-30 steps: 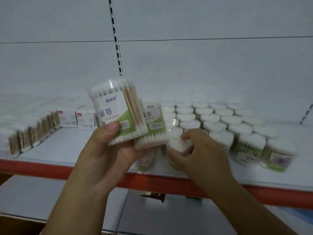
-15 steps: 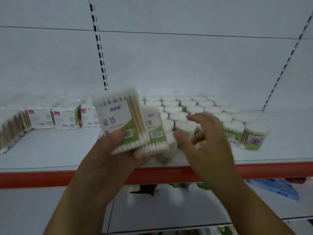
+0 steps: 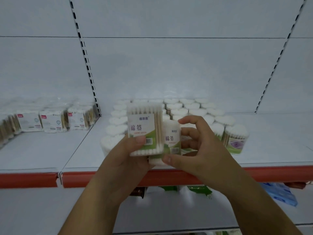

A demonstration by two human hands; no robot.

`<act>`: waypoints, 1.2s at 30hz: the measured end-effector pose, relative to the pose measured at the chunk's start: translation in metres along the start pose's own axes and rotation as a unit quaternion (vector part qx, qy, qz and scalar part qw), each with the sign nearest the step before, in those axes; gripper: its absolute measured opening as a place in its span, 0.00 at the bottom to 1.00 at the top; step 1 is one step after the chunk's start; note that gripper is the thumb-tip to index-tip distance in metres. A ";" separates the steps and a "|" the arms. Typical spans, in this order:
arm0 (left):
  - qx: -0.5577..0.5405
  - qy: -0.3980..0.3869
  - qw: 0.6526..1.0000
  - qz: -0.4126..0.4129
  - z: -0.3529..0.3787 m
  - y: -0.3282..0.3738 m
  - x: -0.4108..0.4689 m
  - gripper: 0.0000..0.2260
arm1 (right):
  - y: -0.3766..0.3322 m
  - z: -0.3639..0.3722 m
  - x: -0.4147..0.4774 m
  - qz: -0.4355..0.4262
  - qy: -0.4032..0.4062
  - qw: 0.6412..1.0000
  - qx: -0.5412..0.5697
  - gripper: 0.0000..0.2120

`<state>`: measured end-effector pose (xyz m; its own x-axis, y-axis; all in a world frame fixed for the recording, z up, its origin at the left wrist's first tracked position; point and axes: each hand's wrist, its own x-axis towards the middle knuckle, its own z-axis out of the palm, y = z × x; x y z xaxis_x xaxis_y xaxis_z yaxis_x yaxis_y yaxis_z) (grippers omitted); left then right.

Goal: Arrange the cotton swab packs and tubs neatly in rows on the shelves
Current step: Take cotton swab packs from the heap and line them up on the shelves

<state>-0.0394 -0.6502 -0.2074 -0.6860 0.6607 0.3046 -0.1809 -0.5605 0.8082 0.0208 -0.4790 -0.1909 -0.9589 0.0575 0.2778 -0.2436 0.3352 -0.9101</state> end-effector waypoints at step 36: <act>0.051 0.208 0.975 0.054 -0.001 0.004 0.010 0.12 | 0.087 0.015 0.029 -0.162 0.089 0.957 -0.225 0.30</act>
<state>-0.0476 -0.6466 -0.2021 -0.9277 0.3285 0.1773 -0.0352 -0.5497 0.8346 -0.0308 -0.4621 -0.2668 -0.7937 0.0274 0.6077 -0.3987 0.7312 -0.5535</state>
